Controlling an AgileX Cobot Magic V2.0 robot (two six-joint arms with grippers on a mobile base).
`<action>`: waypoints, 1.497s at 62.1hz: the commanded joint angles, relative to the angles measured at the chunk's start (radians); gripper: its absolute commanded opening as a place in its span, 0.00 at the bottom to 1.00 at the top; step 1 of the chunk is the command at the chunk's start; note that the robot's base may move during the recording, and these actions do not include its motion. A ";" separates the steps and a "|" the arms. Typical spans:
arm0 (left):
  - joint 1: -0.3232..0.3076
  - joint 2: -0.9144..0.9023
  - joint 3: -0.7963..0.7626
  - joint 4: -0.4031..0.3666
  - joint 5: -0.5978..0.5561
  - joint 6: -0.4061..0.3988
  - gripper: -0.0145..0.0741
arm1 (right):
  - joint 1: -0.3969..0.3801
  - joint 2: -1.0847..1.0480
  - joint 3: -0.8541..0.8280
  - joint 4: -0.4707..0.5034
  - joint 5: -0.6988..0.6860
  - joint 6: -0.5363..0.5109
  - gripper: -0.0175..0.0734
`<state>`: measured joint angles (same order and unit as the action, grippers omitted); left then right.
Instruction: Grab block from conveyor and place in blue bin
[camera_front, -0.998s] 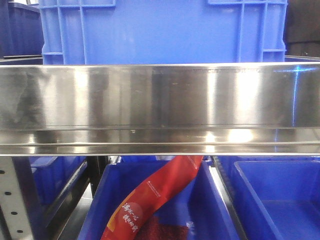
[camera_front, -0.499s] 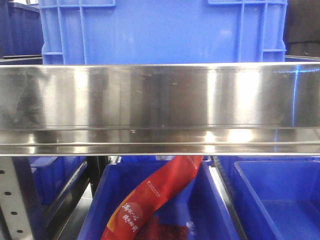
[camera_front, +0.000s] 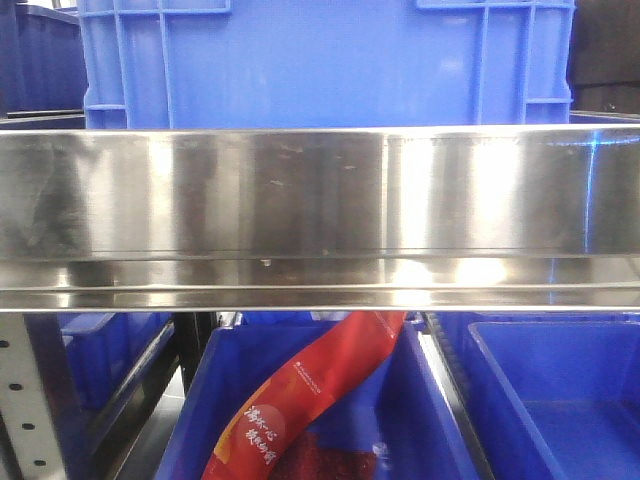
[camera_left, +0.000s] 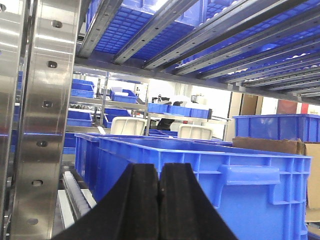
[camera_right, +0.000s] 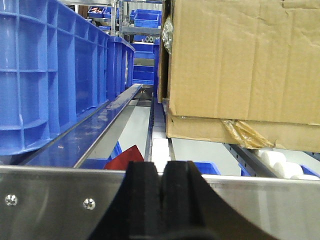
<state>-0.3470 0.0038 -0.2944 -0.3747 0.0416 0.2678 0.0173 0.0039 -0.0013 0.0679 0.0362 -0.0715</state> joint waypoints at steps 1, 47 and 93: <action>0.005 -0.004 0.002 -0.002 -0.007 0.001 0.04 | 0.003 -0.004 0.001 -0.009 -0.022 -0.007 0.01; 0.349 -0.004 0.294 0.283 -0.010 -0.128 0.04 | 0.003 -0.004 0.001 -0.009 -0.022 -0.007 0.01; 0.360 -0.004 0.294 0.283 -0.008 -0.128 0.04 | 0.003 -0.004 0.001 -0.009 -0.022 -0.007 0.01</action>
<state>0.0111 0.0038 0.0015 -0.0843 0.0478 0.1472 0.0173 0.0039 0.0000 0.0679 0.0362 -0.0715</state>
